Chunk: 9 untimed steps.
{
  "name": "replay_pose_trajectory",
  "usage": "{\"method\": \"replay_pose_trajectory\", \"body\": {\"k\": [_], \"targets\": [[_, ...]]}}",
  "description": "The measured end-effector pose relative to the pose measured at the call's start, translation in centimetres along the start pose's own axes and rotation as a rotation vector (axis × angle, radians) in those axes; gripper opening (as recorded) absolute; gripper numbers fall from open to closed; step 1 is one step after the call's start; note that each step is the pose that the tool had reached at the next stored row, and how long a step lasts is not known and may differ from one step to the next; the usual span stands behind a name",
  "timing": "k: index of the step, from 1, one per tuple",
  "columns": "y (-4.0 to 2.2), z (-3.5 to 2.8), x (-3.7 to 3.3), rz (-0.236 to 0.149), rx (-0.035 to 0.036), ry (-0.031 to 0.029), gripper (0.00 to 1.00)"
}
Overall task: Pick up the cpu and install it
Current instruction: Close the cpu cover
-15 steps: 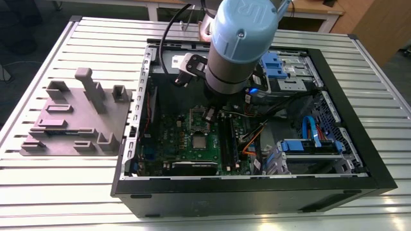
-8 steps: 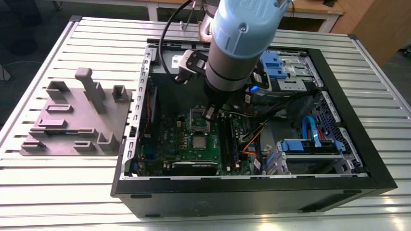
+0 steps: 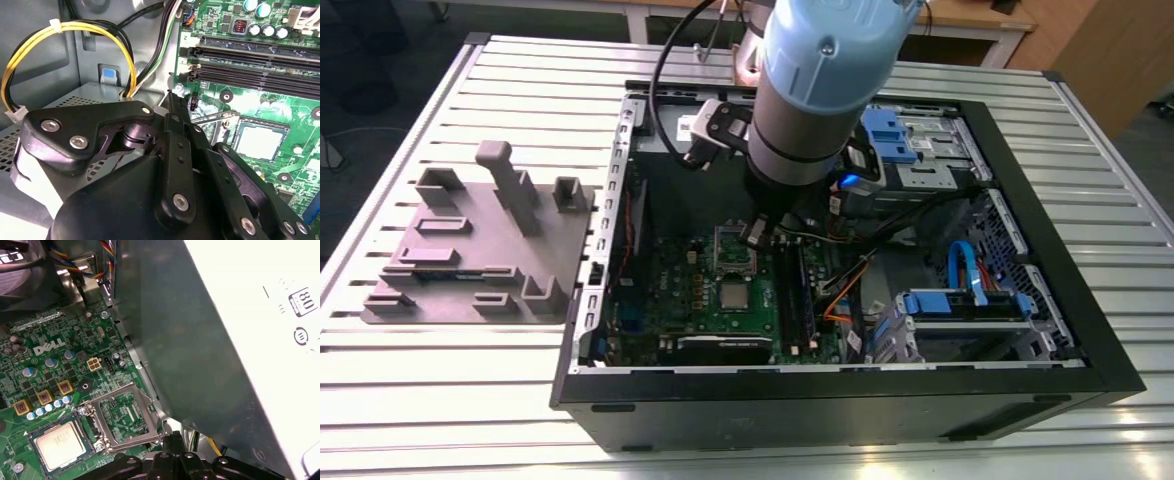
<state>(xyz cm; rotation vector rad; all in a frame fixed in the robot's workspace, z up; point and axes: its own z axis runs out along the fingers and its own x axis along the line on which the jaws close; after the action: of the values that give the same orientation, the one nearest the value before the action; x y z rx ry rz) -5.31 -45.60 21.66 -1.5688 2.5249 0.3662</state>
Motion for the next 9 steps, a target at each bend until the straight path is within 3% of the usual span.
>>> {"method": "replay_pose_trajectory", "body": {"k": [9], "targets": [[-0.01,-0.13,0.03,0.000,0.0003,0.0006,0.10]]}}
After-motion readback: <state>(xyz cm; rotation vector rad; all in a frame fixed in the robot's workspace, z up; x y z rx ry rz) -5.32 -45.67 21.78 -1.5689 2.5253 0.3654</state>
